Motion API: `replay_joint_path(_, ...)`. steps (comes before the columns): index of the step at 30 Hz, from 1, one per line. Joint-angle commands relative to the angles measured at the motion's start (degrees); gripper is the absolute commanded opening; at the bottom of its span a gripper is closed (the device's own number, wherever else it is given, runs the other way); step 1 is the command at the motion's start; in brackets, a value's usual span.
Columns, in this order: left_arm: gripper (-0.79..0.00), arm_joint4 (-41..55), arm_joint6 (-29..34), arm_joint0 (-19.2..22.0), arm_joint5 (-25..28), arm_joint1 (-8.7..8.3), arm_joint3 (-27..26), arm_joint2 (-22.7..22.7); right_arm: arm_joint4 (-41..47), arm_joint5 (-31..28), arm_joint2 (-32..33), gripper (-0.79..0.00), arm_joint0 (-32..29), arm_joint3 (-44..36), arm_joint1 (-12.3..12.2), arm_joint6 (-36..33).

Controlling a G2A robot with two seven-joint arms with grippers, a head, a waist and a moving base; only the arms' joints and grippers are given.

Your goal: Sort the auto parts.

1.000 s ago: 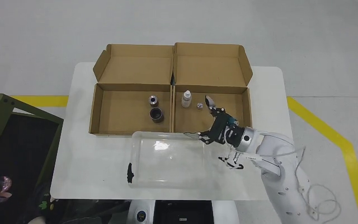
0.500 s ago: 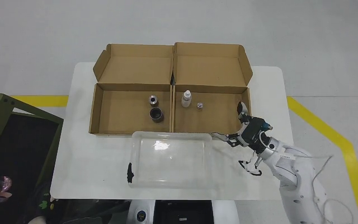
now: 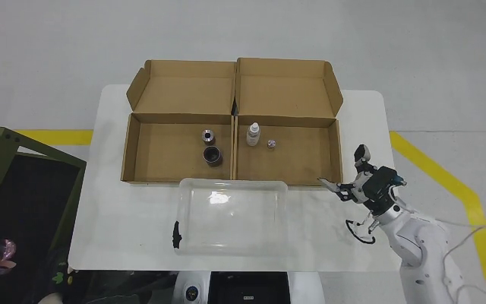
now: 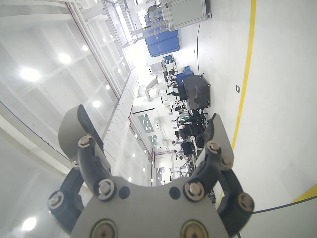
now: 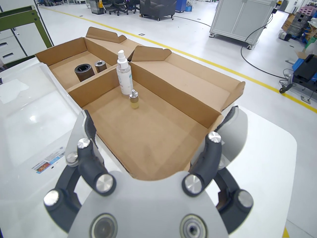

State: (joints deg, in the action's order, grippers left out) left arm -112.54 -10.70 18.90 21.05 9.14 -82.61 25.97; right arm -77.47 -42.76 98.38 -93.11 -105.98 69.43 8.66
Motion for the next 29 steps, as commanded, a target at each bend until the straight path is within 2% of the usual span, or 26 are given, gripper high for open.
replay_joint_path(1,0.0,0.0,0.0,0.0,0.0,0.0,0.0,0.0,-0.36,0.14,0.8,0.0,-0.71,0.09,-0.14,1.28)
replay_joint_path(9,0.0,0.0,0.0,0.0,0.0,0.0,0.0,0.0,-1.38,0.7,2.91,0.0,-3.12,-0.2,-0.63,4.35)
replay_joint_path(29,-0.001,0.0,0.0,0.0,0.0,0.0,0.0,0.0,-0.97,1.07,2.82,0.0,-3.65,-0.02,-0.84,5.0)
